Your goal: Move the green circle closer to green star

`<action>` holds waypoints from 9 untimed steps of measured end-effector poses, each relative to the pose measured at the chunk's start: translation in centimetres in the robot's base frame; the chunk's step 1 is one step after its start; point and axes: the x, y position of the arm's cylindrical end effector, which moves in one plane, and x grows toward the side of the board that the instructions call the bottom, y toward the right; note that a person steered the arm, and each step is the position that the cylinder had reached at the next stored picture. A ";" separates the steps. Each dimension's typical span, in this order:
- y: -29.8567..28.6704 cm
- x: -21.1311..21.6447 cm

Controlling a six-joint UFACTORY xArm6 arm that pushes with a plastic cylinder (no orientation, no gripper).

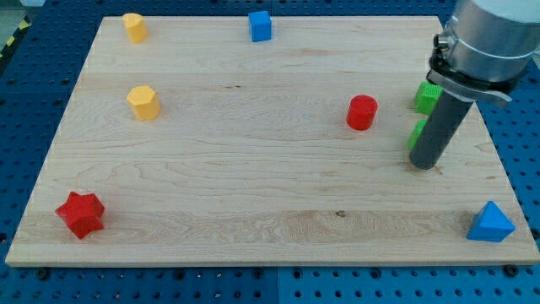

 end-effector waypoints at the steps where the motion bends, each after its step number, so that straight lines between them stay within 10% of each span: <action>1: 1.9 -0.5; 9: 1.6 0.1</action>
